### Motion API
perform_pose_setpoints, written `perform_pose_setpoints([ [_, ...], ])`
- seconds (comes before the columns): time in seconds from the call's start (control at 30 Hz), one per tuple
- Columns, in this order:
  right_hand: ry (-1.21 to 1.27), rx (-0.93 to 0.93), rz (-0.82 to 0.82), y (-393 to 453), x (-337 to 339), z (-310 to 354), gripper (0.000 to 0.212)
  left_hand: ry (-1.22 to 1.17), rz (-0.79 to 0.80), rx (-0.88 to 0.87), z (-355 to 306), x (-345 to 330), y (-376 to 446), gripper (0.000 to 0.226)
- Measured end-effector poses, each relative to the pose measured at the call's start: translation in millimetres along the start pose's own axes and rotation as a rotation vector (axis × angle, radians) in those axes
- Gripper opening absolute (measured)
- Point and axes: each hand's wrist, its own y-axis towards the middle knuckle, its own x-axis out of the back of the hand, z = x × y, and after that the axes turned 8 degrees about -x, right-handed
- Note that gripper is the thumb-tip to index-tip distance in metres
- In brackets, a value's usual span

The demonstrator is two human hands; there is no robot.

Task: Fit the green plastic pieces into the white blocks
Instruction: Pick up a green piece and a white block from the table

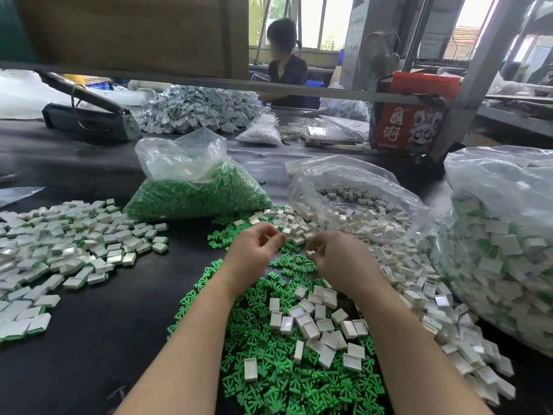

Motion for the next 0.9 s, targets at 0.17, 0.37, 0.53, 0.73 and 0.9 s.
perform_pose_setpoints([
  [0.17, -0.295, 0.039, 0.014, 5, -29, -5, 0.055, 0.158, 0.076, 0.03, 1, -6, -1, 0.008],
  [0.37, -0.213, 0.117, -0.168, 7, -28, -5, 0.024, 0.243, 0.146, 0.042, -7, -11, -1, 0.015],
  [0.53, 0.281, 0.195, -0.225, 1, -19, 4, 0.033, -0.048, 0.101, 0.128, -13, -16, 0, 0.017],
  [0.73, 0.394, 0.219, -0.153, 2, -11, 4, 0.032, -0.437, -0.104, 0.189, -14, -3, -1, 0.018],
  [0.9, 0.023, 0.089, 0.171, 2, -10, -1, 0.035, -0.868, -0.126, 0.256, -14, 7, -1, 0.019],
])
